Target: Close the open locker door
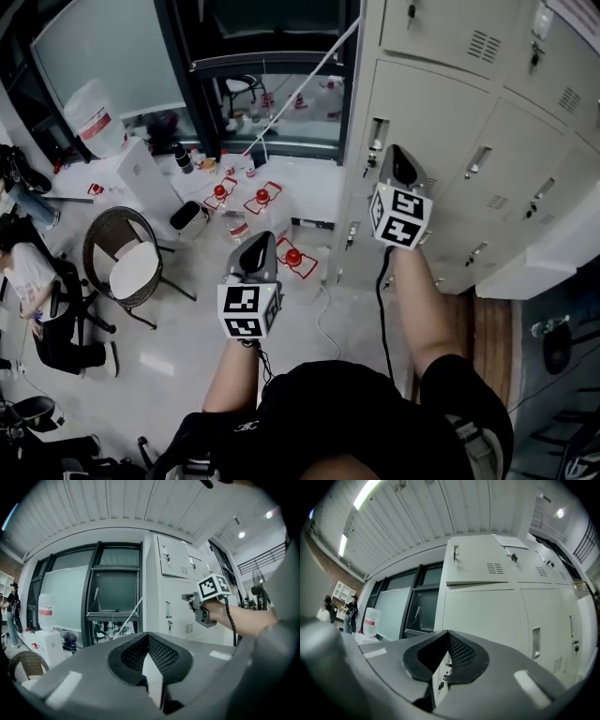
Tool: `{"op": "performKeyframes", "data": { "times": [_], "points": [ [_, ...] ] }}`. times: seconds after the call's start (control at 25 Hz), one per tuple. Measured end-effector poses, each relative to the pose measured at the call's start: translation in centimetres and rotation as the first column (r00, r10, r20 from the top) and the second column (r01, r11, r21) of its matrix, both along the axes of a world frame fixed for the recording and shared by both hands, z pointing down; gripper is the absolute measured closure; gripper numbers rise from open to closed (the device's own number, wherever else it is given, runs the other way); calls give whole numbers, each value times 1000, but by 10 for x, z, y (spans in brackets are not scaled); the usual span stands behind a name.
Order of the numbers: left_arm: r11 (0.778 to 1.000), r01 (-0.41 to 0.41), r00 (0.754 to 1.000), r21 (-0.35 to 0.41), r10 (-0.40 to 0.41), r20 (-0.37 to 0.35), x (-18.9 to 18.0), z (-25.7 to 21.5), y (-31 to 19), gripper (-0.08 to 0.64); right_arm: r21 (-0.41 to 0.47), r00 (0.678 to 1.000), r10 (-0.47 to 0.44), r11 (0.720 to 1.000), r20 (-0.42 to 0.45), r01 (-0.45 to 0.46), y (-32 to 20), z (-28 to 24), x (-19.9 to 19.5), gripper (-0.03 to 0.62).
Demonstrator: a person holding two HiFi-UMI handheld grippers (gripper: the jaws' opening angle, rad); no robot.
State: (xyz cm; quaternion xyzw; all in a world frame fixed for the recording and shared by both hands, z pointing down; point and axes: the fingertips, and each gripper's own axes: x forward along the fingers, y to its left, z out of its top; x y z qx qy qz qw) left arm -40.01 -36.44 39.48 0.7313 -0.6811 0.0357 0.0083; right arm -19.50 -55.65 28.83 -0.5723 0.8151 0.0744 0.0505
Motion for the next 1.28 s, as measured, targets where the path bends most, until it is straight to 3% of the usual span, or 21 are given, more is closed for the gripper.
{"op": "performKeyframes", "data": {
  "times": [0.24, 0.48, 1.28],
  "points": [
    [999, -54, 998, 3, 54, -18, 34, -2, -14, 558, -32, 998, -52, 998, 32, 53, 61, 33, 25, 580],
    [997, -78, 997, 7, 78, -11, 57, -6, -21, 559, -63, 997, -76, 995, 2, 76, 80, 57, 34, 581],
    [999, -45, 999, 17, 45, -6, 61, -13, -13, 559, -67, 991, -136, 988, 15, 137, 95, 57, 31, 580]
  ]
}}
